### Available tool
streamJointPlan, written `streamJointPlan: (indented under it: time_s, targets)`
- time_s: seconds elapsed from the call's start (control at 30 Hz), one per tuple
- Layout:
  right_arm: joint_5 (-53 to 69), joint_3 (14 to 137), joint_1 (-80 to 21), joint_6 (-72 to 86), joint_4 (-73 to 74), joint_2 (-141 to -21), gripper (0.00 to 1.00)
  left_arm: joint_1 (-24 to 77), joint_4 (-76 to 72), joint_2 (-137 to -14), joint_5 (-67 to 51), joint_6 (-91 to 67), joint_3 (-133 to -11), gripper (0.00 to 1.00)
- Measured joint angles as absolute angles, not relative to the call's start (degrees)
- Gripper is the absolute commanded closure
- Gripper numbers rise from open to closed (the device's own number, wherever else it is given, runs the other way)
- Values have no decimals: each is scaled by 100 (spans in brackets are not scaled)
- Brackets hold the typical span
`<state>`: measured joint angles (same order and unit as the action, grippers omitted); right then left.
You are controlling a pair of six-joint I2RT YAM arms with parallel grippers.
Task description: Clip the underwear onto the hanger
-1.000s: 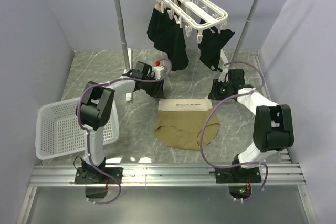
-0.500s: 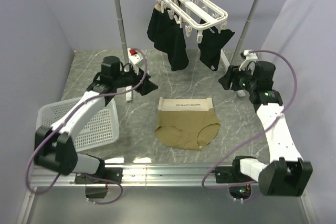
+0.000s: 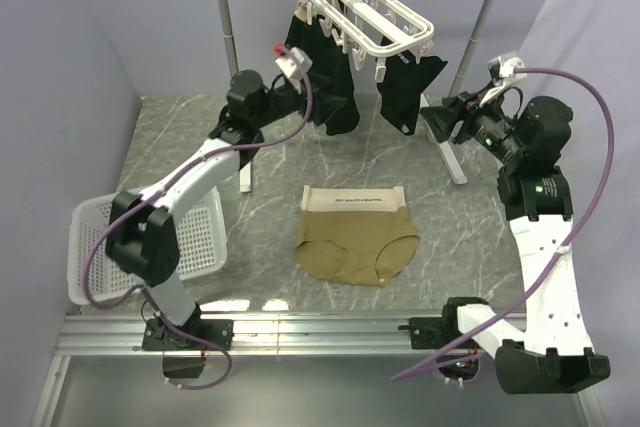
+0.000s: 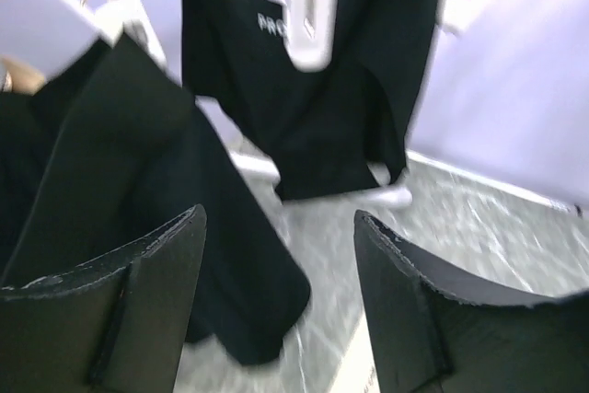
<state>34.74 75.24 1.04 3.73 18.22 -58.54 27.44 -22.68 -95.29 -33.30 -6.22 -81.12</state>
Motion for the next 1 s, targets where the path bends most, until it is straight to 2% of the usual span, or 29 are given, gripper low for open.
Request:
streamJointPlan:
  time_s: [0.3, 0.6, 0.67, 0.8, 1.0]
  targets:
    - [3363, 8326, -1041, 464, 1466, -6090, 39, 3118, -2849, -10573, -2875, -974, -9233, 33]
    - [2856, 8348, -1573, 462, 1094, -6528, 41, 3258, -3234, -10794, -2554, -1055, -9668, 44]
    - [2783, 8348, -1625, 464, 974, -6611, 41, 3258, -3275, -10796, -2554, -1081, -9686, 49]
    - [2696, 8357, -1715, 510, 784, -6755, 41, 3256, -3323, -10796, -2558, -1125, -9686, 65]
    - [2611, 8366, -1892, 576, 506, -6904, 41, 3258, -3321, -10796, -2600, -1129, -9686, 77]
